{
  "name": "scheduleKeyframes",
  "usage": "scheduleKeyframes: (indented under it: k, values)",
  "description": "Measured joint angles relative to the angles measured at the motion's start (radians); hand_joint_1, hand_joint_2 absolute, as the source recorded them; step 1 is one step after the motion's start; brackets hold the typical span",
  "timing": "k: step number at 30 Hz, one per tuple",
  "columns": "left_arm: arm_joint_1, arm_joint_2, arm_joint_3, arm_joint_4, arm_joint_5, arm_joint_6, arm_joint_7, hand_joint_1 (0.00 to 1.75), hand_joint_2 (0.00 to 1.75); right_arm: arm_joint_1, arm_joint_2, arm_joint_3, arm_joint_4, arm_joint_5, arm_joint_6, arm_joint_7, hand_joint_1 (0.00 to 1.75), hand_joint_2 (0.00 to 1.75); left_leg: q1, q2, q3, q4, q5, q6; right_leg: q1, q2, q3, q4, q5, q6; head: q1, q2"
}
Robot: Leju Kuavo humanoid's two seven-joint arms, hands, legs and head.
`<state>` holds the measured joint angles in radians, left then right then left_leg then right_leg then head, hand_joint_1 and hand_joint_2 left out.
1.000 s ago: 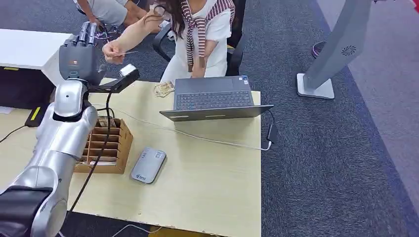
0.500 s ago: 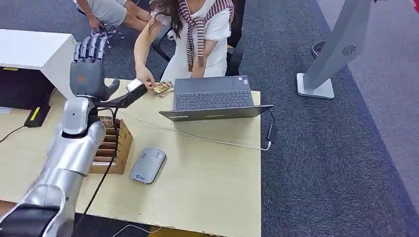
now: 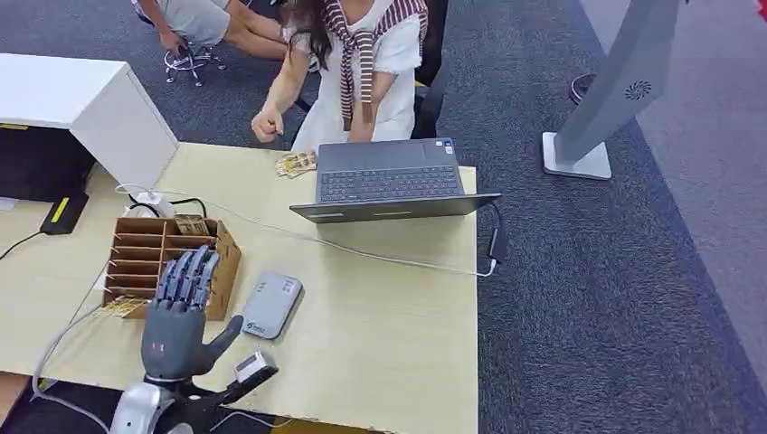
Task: Pass the card to the sensor for recognition and then transmit it.
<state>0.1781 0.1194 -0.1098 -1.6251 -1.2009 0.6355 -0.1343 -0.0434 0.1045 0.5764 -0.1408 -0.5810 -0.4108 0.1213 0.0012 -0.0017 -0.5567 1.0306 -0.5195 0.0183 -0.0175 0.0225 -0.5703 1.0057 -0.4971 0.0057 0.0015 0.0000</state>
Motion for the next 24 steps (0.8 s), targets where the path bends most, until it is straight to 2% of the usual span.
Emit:
scheduleKeyframes:
  k: [7, 10, 13, 17, 21, 24]
  values:
    - [0.086, 0.0, 0.05, -0.038, 0.018, 0.005, -0.013, 0.0, 1.75, 0.002, -0.002, -0.014, 0.001, -0.008, -0.002, -0.021, 0.0, 1.75, 0.0, -0.001, 0.001, 0.0, 0.0, 0.0, 0.0, -0.001, 0.002, 0.0, 0.0, 0.0, 0.0, 0.0]
    - [0.099, -0.003, 0.089, -0.038, -0.002, 0.034, -0.023, 0.0, 1.75, 0.002, -0.003, -0.017, 0.001, -0.016, -0.001, -0.027, 0.0, 1.75, 0.0, -0.002, 0.001, 0.0, 0.0, 0.0, 0.0, -0.002, 0.003, 0.0, 0.0, 0.0, 0.0, 0.0]
    - [0.095, -0.02, 0.174, -0.03, -0.009, 0.054, -0.093, 0.0, 1.75, 0.002, -0.003, -0.018, 0.001, -0.016, -0.001, -0.029, 0.0, 1.75, 0.0, -0.002, 0.001, 0.0, 0.0, 0.0, 0.0, -0.002, 0.003, 0.0, 0.0, 0.0, 0.0, 0.0]
    - [0.077, -0.047, 0.273, -0.01, -0.035, 0.054, -0.124, 0.0, 1.75, 0.001, -0.003, -0.017, 0.001, -0.015, -0.002, -0.026, 0.0, 1.75, 0.0, -0.003, 0.001, 0.0, 0.0, 0.0, 0.0, -0.002, 0.003, 0.0, 0.0, 0.0, 0.0, 0.0]
    - [0.024, -0.064, 0.418, 0.064, -0.013, 0.054, -0.218, 0.0, 1.75, 0.0, -0.003, -0.017, 0.001, -0.014, -0.004, -0.012, 0.0, 1.75, 0.0, -0.002, 0.001, 0.0, 0.0, 0.0, 0.0, -0.002, 0.003, 0.0, 0.0, 0.0, 0.0, 0.0]
    - [-0.001, -0.071, 0.474, 0.098, 0.007, 0.055, -0.27, 0.0, 1.75, 0.0, -0.003, -0.014, 0.001, -0.011, -0.004, -0.008, 0.0, 1.75, 0.0, -0.003, 0.002, 0.0, 0.0, 0.0, 0.0, -0.003, 0.003, 0.0, 0.0, 0.0, 0.0, 0.0]
